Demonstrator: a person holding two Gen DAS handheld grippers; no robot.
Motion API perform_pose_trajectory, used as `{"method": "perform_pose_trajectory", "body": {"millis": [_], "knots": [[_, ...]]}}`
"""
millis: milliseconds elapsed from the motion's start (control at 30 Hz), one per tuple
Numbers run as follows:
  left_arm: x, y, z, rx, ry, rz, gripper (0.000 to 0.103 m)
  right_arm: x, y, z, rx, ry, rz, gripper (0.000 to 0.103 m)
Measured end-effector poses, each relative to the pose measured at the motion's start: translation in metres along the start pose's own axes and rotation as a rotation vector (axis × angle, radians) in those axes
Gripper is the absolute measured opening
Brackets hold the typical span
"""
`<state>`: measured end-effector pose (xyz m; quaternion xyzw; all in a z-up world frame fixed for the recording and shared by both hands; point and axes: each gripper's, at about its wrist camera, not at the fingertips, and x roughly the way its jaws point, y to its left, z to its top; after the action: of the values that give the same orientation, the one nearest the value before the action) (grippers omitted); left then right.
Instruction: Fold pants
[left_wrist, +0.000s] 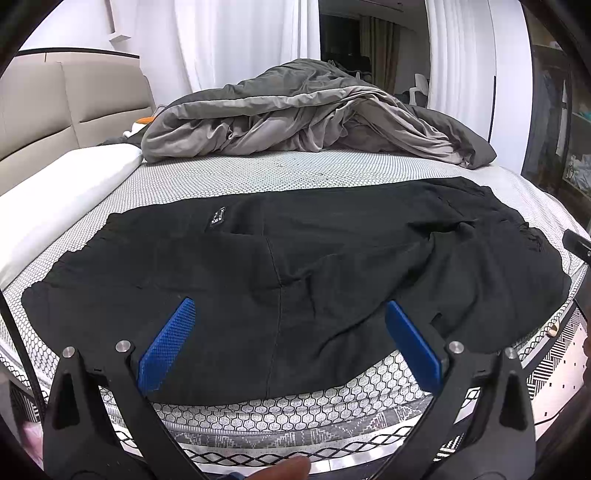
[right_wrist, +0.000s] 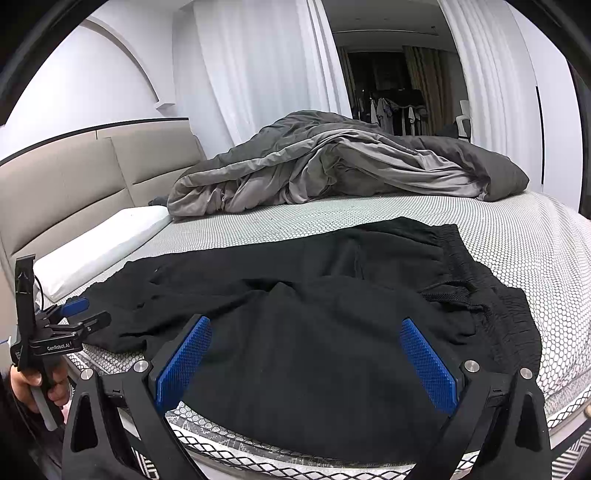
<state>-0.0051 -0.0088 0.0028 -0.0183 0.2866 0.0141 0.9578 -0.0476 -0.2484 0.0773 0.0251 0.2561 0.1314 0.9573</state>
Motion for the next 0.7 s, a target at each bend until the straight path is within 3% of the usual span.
{"method": "perform_pose_trajectory", "body": {"millis": [700], "knots": [[-0.0012, 0.0077, 0.0057, -0.030, 0.003, -0.022, 0.102, 0.0057, -0.0080, 0.0021, 0.029, 0.028, -0.007, 0.103]]}}
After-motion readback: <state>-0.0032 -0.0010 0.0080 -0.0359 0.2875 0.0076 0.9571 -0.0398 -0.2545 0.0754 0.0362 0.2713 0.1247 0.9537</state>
